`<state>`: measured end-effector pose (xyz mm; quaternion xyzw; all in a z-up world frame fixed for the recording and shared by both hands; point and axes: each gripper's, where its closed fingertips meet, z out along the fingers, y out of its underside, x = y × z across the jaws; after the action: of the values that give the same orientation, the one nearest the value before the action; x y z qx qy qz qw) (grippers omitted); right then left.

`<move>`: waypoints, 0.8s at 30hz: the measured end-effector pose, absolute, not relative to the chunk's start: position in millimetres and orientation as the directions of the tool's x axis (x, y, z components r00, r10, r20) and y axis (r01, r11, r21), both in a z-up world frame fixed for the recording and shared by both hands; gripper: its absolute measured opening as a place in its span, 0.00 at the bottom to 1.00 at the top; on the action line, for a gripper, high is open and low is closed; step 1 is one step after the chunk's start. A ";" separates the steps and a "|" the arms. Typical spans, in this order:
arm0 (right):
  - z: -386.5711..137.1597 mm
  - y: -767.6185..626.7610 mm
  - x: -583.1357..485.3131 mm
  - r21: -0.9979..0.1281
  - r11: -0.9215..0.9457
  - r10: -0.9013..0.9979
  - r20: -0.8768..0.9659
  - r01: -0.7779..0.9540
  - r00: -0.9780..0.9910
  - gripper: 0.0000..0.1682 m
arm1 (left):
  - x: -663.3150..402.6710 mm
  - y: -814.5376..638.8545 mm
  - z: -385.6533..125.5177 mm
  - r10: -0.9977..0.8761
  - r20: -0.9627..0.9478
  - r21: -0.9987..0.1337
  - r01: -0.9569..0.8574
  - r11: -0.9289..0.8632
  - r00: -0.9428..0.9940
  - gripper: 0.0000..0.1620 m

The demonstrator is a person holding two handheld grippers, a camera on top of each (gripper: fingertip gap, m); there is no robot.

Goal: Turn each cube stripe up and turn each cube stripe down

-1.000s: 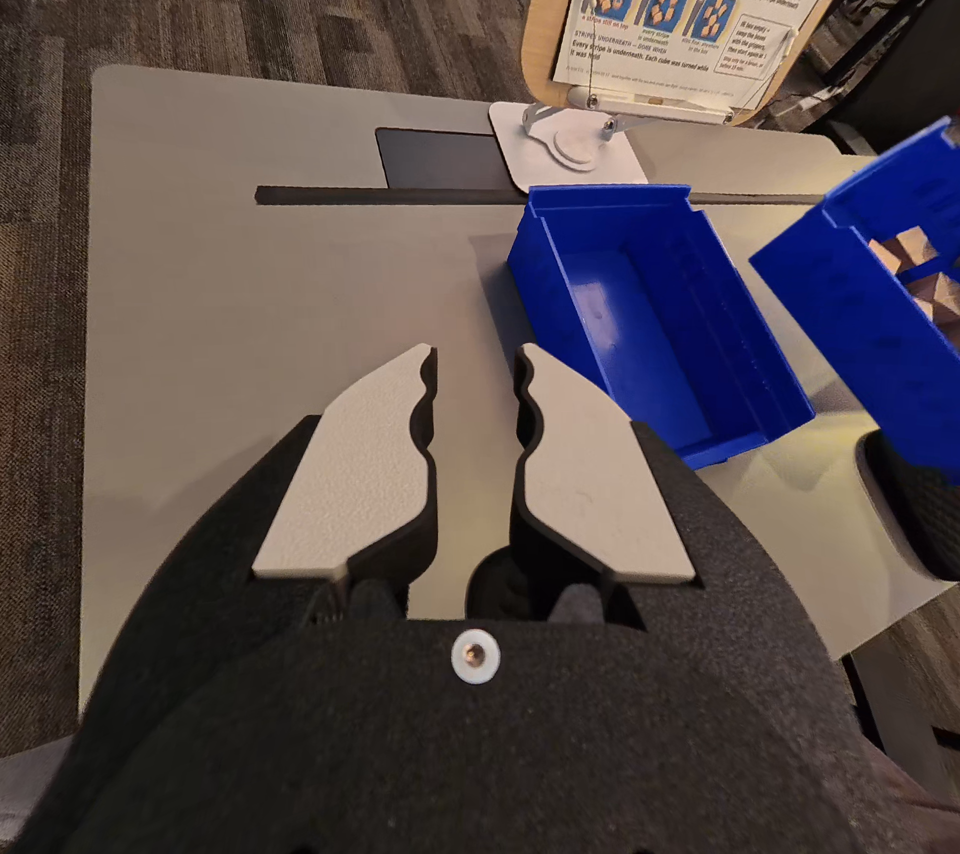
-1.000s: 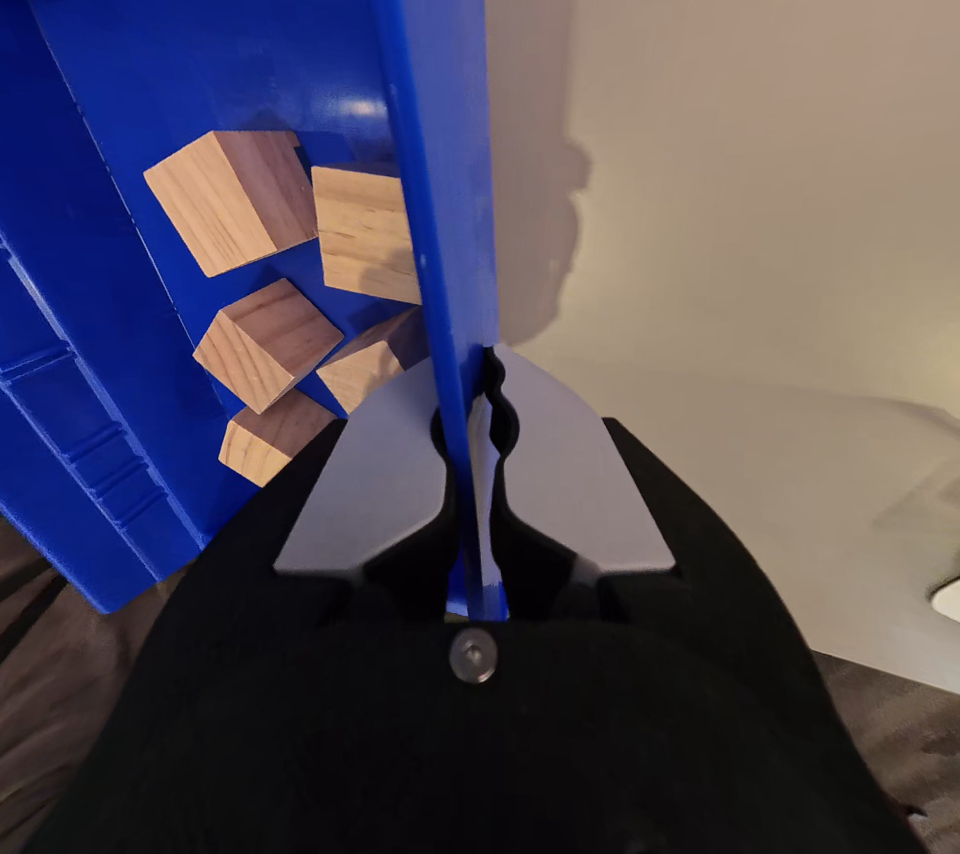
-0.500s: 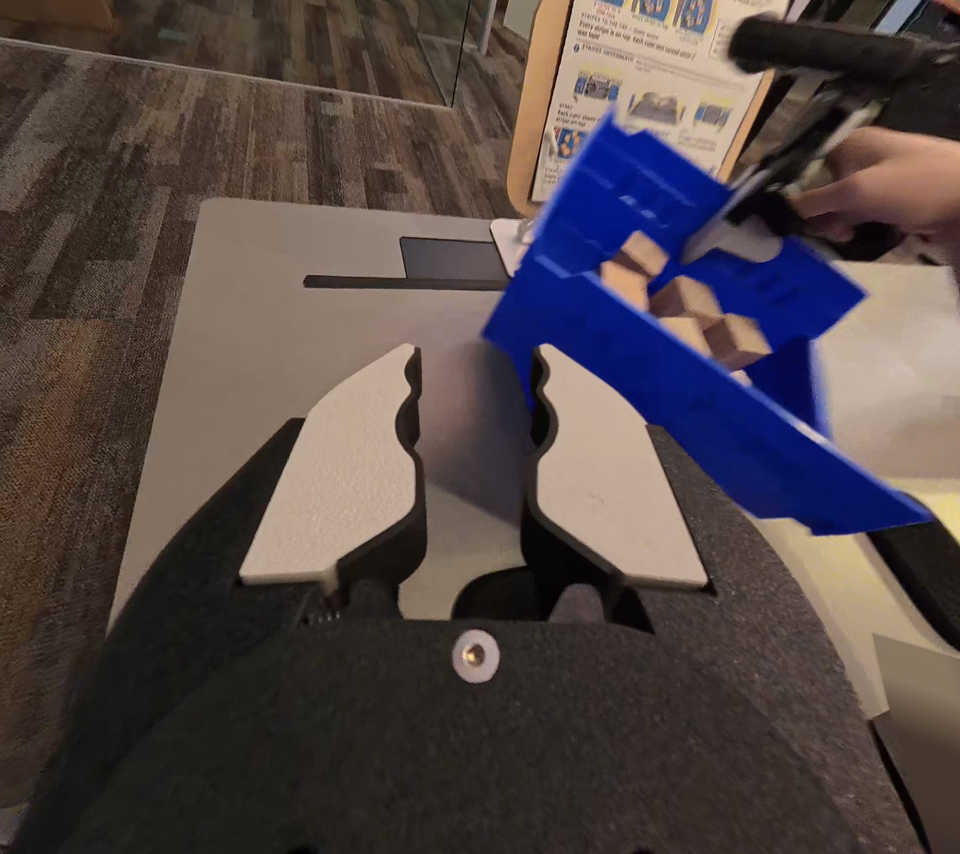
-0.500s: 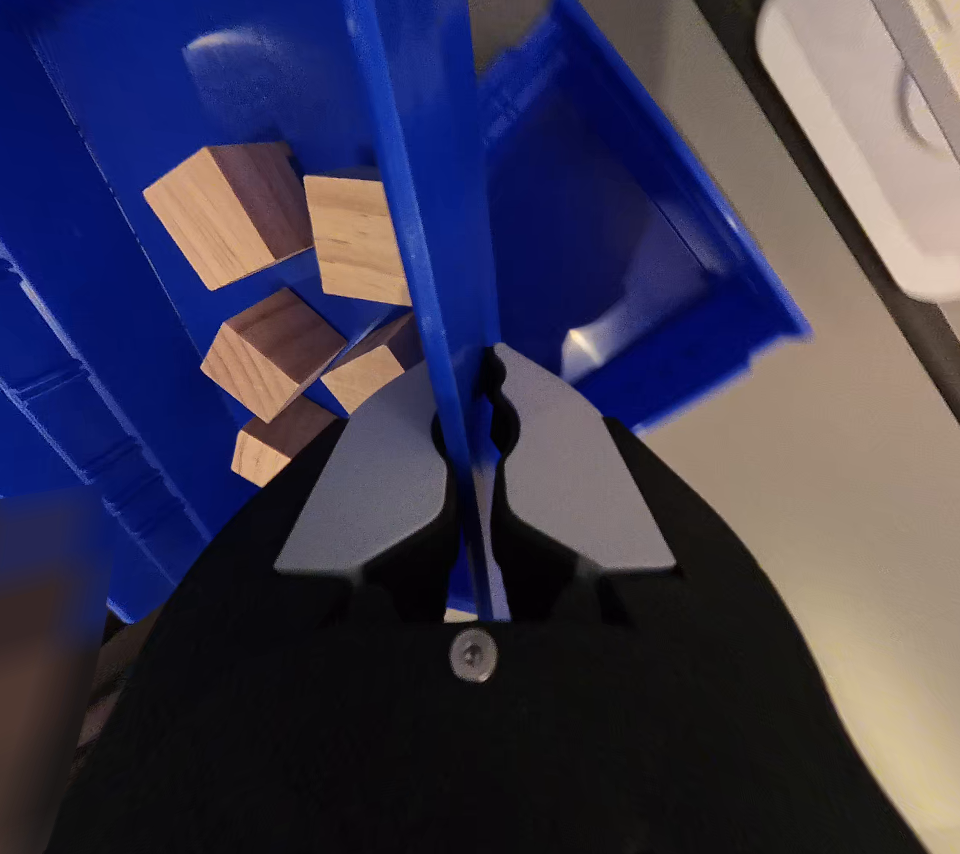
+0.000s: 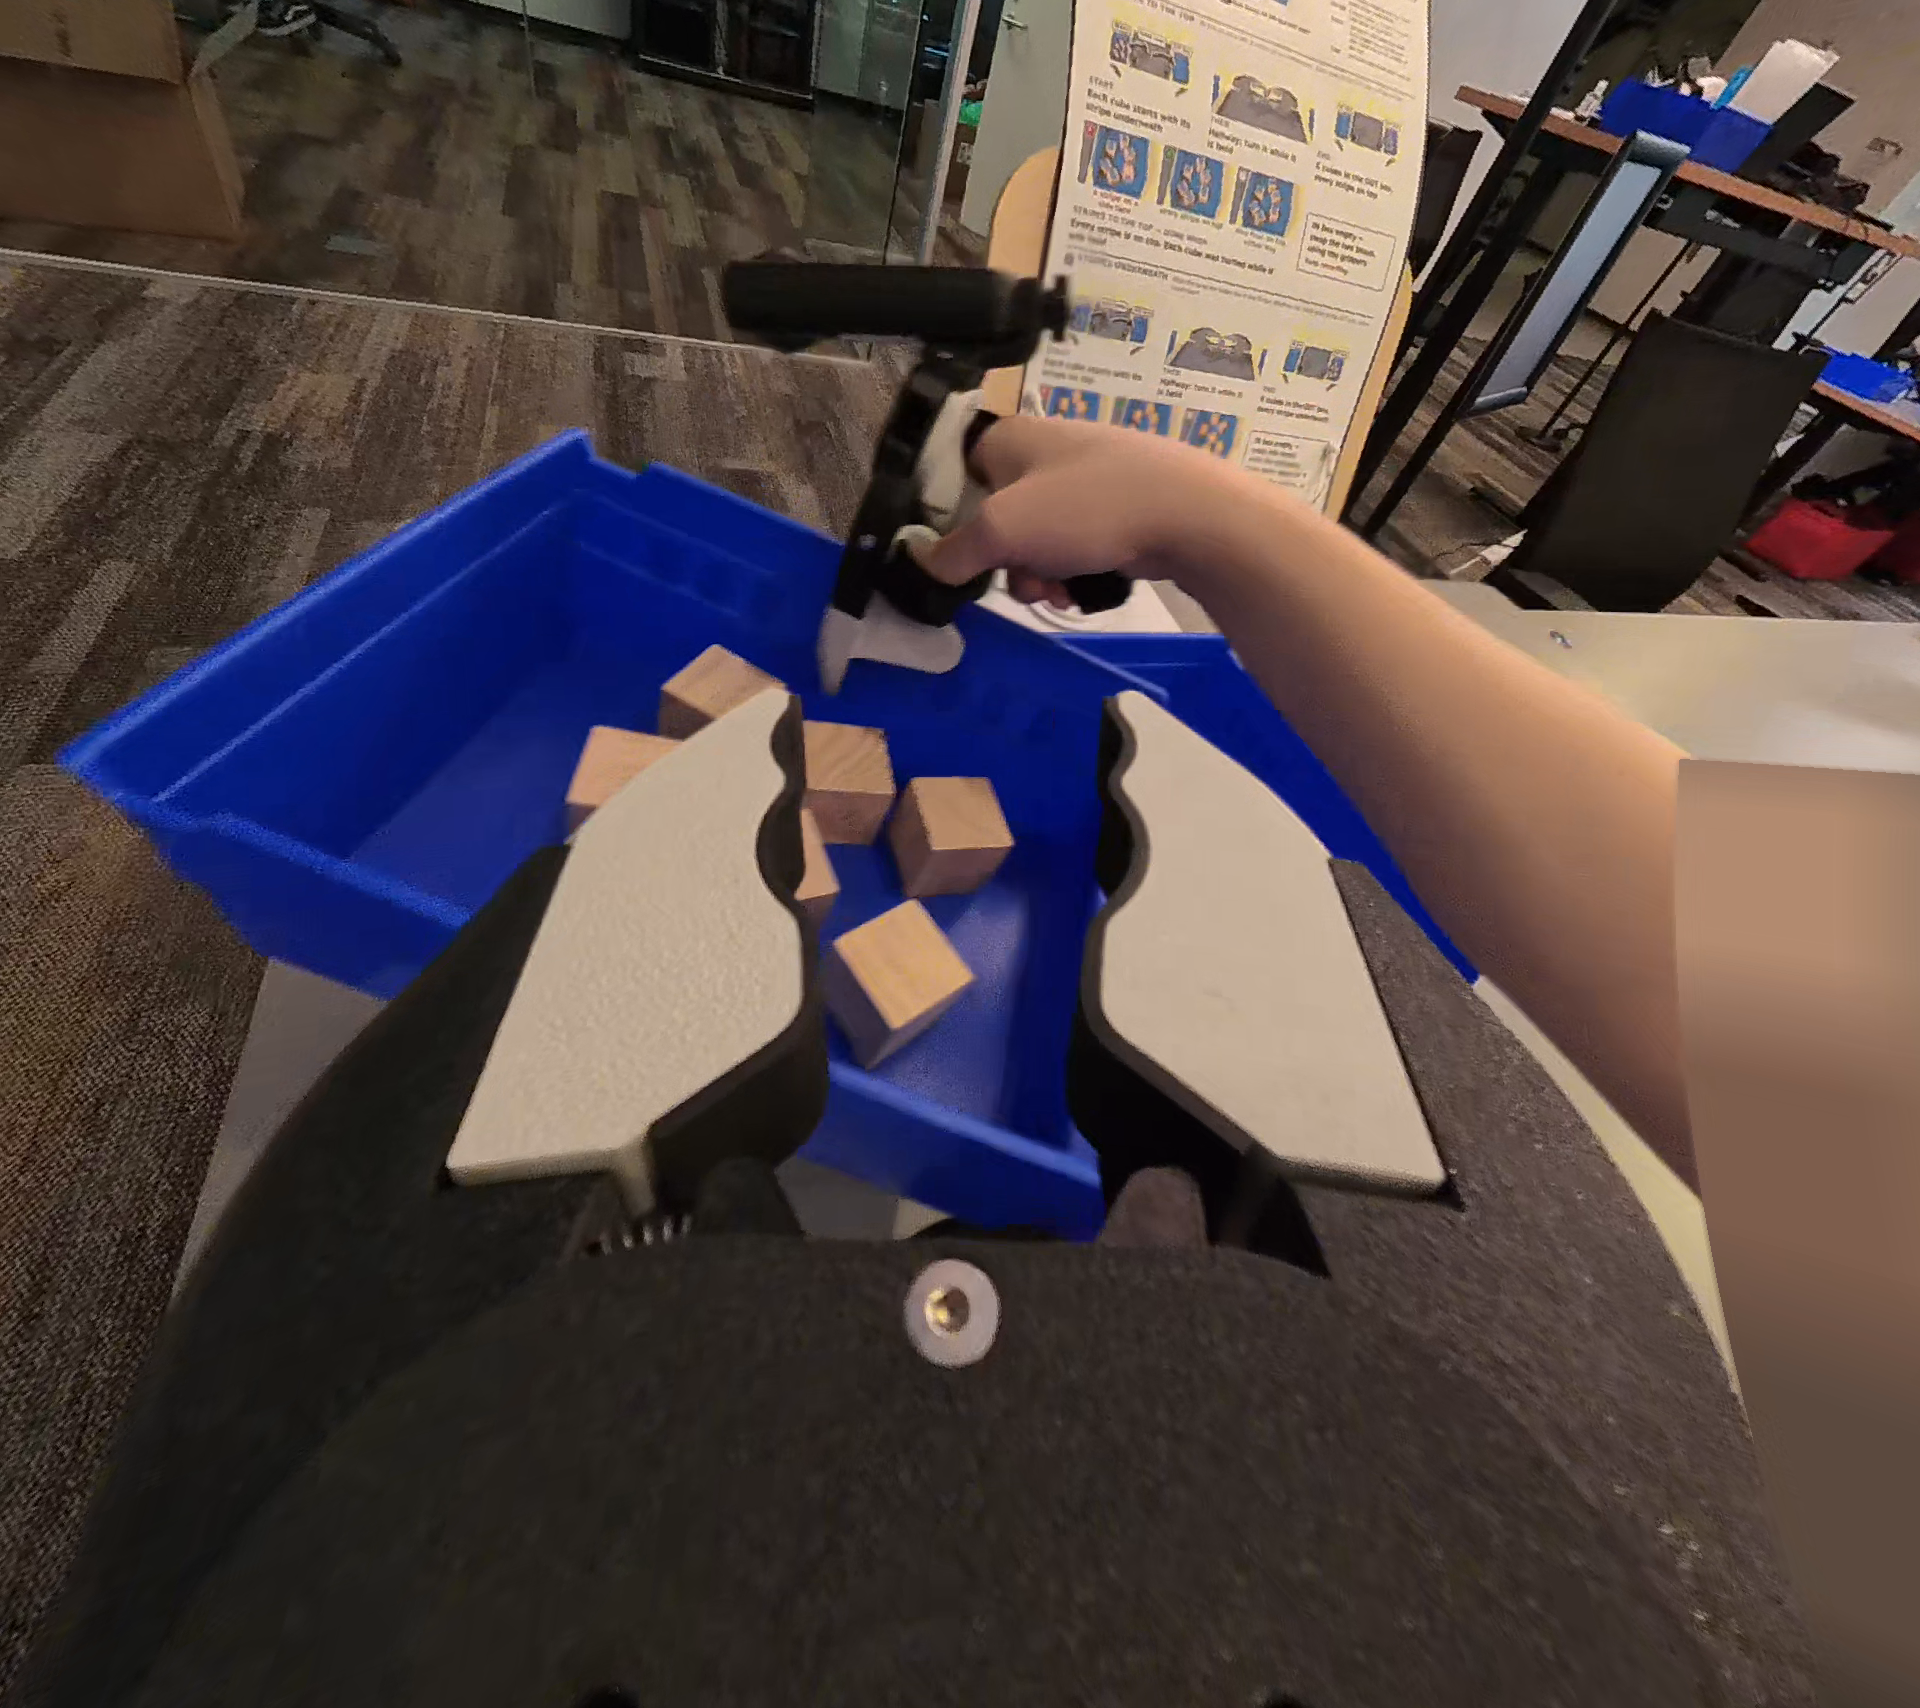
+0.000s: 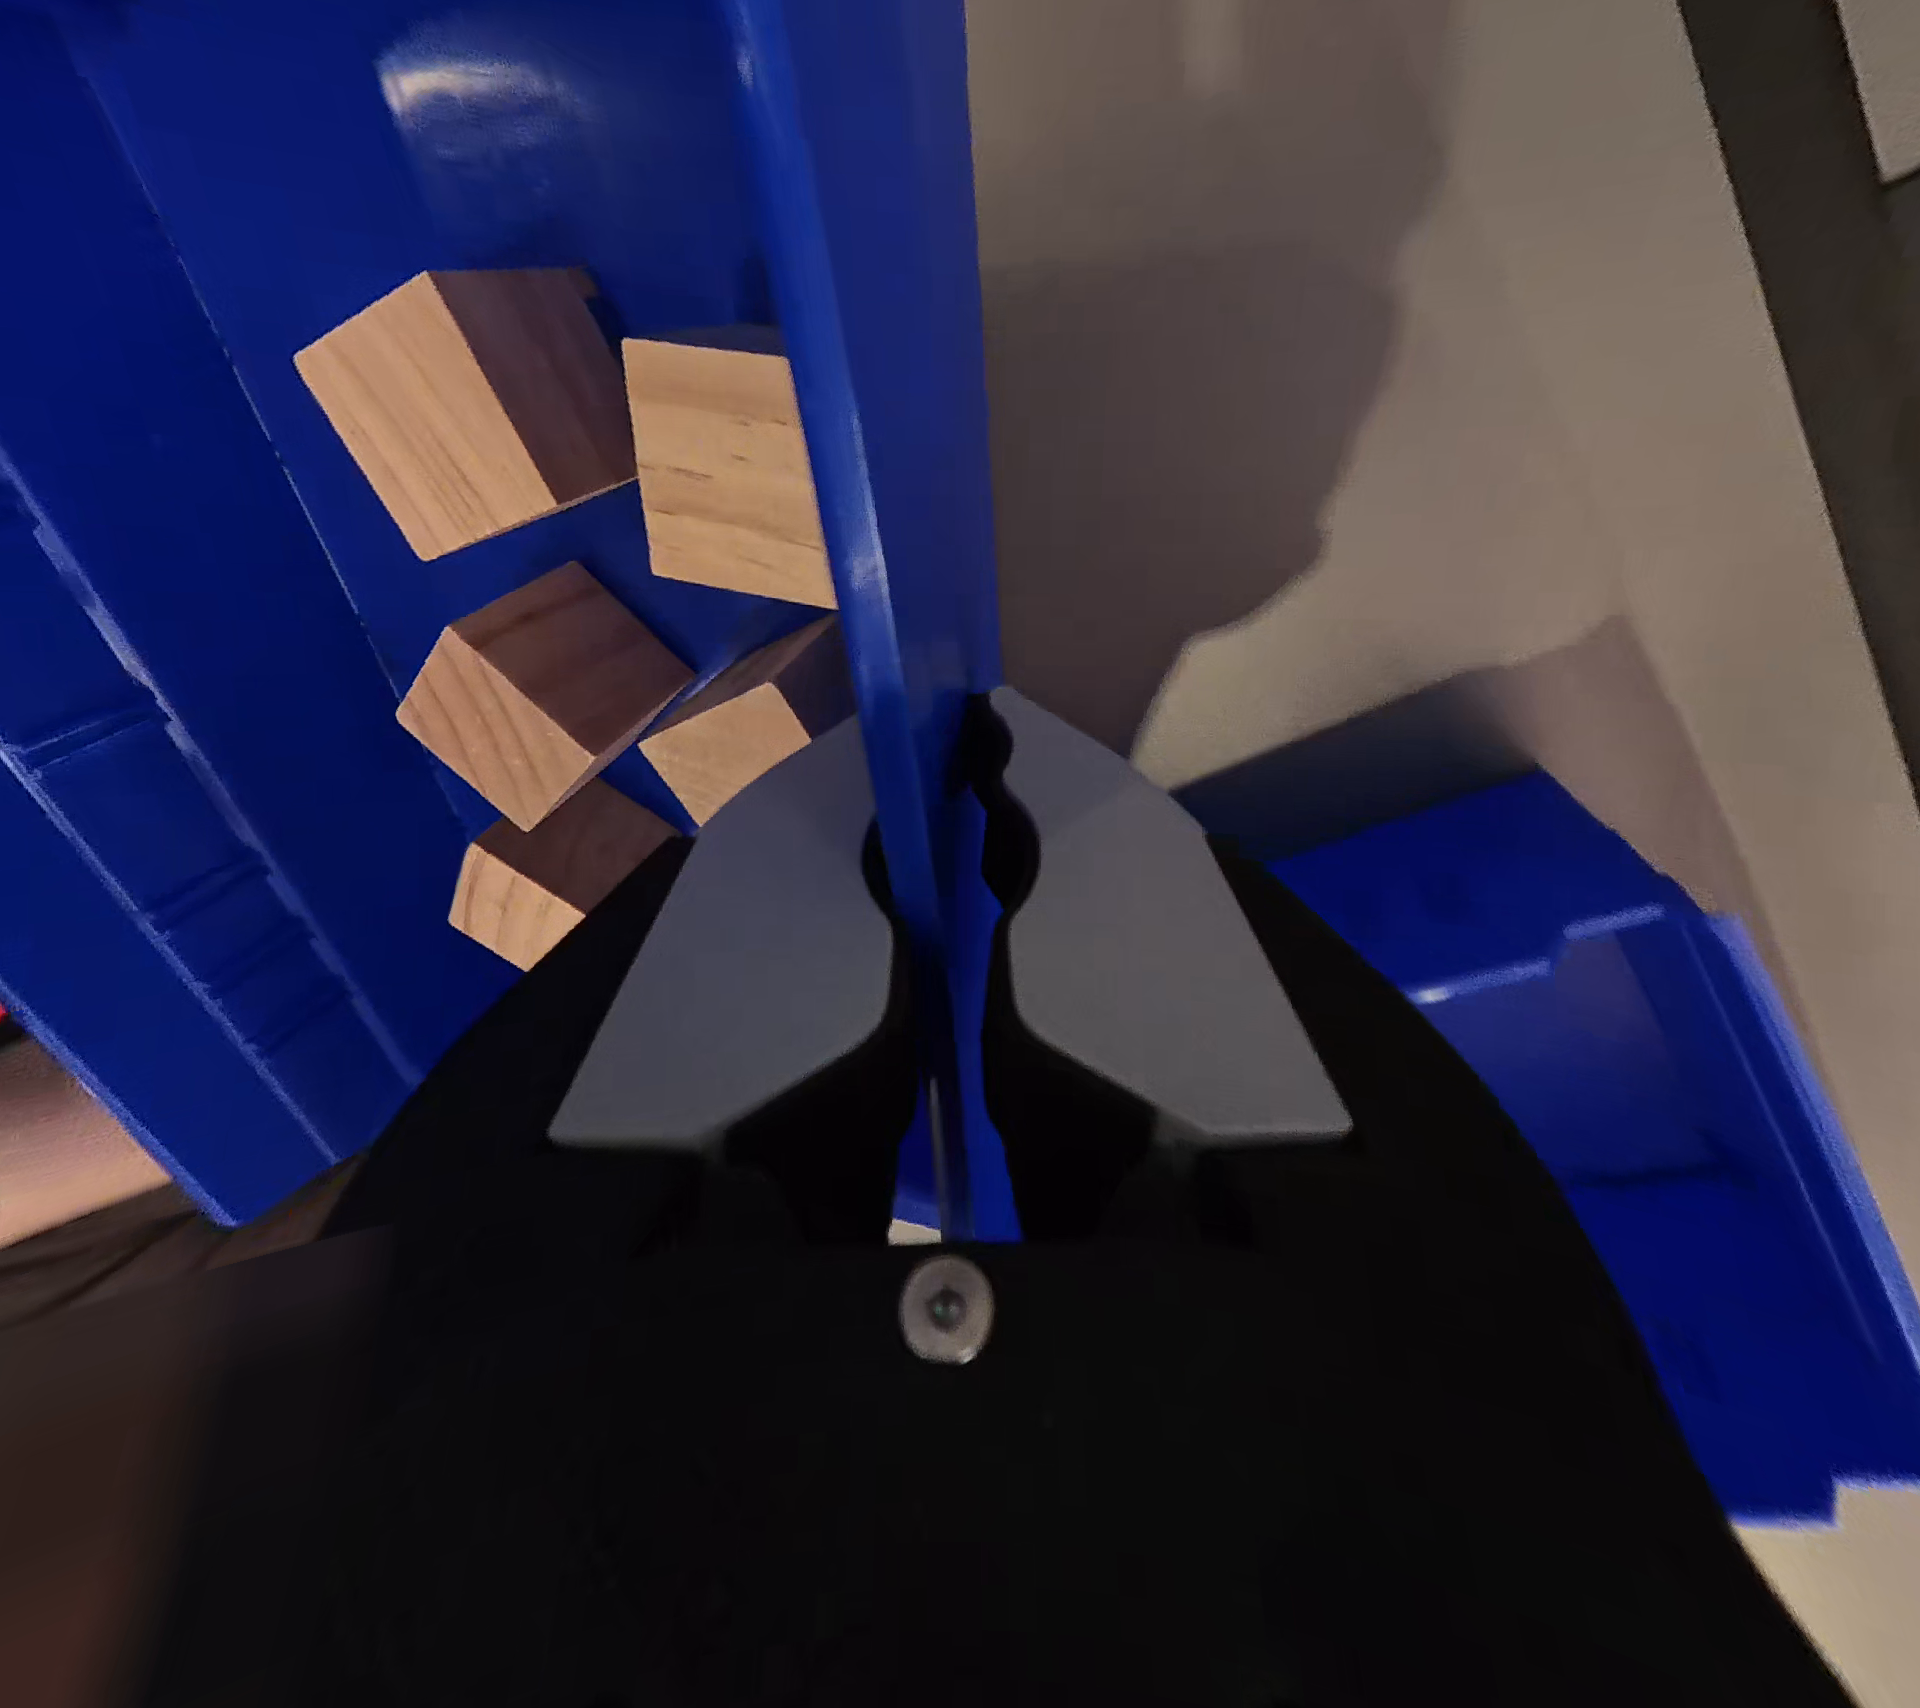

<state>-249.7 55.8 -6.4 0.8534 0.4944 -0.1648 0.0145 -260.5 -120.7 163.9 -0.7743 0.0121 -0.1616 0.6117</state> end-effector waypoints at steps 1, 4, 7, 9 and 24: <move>-12.3 56.3 -256.6 -0.135 -0.520 0.833 -0.297 0.843 0.466 0.06 | -258.6 -120.1 163.7 -0.224 0.232 -0.952 0.173 -0.254 0.947 0.33; -38.9 59.3 -267.4 -0.112 -0.571 0.800 -0.298 0.813 0.521 0.06 | -253.4 -120.3 163.8 -0.250 0.226 -0.953 0.160 -0.258 0.942 0.33; -69.7 62.4 -266.9 -0.093 -0.582 0.796 -0.268 0.808 0.543 0.05 | -252.9 -120.9 165.4 -0.265 0.230 -0.954 0.164 -0.249 0.936 0.33; -86.7 67.8 -265.9 -0.108 -0.609 0.780 -0.264 0.786 0.568 0.06 | -253.8 -120.6 165.5 -0.271 0.242 -0.953 0.175 -0.248 0.932 0.33; 24.9 120.6 -184.5 -0.660 -0.413 0.759 0.131 0.627 0.638 0.22 | -240.5 -114.5 156.4 -0.322 0.240 -0.941 0.139 -0.307 0.916 0.34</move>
<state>-184.5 120.6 24.9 0.8353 0.4149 -0.0947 -0.3481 -240.5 -114.5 156.4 -0.7841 0.0583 -0.1968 0.5857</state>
